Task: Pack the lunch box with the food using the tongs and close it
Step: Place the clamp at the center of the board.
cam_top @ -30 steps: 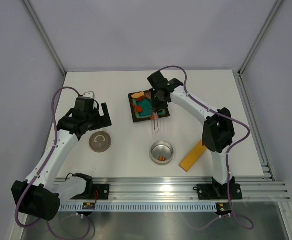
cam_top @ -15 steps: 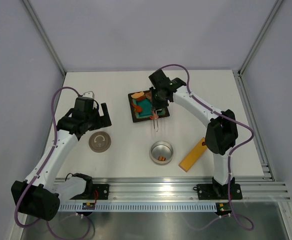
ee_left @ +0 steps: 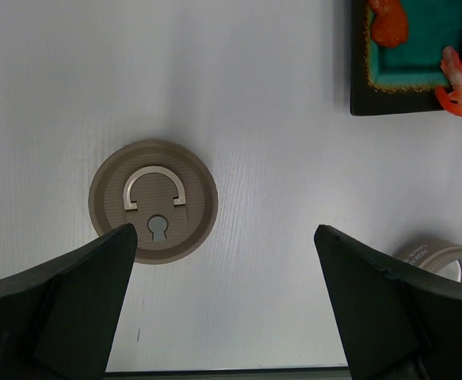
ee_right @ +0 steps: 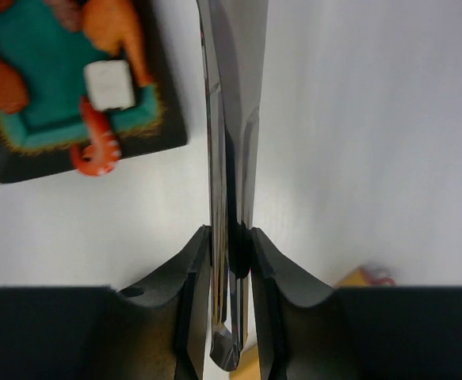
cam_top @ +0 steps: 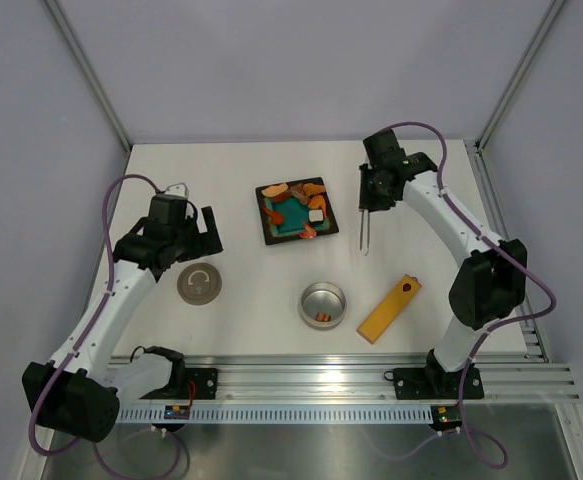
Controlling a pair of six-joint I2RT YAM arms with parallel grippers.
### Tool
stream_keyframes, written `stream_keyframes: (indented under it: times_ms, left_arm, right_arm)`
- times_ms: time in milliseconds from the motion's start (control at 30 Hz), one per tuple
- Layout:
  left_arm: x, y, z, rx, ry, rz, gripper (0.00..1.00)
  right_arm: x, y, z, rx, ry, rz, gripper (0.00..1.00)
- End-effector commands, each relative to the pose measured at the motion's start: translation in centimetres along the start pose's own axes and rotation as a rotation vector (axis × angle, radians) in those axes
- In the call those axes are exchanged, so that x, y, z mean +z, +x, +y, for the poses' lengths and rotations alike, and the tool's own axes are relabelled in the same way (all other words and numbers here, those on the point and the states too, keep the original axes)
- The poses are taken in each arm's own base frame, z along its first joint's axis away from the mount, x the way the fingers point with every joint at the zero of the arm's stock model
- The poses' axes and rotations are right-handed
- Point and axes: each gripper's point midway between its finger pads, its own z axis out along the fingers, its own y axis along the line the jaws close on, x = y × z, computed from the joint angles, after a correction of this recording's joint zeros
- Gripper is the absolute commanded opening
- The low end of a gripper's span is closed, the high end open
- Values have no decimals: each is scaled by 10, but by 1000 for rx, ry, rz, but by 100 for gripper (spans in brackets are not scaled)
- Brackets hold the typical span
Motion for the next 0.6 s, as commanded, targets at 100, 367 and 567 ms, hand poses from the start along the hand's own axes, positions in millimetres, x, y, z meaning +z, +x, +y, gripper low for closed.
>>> stream_keyframes:
  times_ms: [100,367,567]
  left_arm:
    - [-6,-5,-2,-2,20,-46,99]
    - [-11,-8,1,5,3,-55,99]
    - [-13,-5,3,0,0,-59,99]
  right_arm:
    - [55,15,-68,-57,125,131,32]
    - [108,-1,-87,-92,207,69,74]
    - [101,-6,-96,-20,260,-5,87]
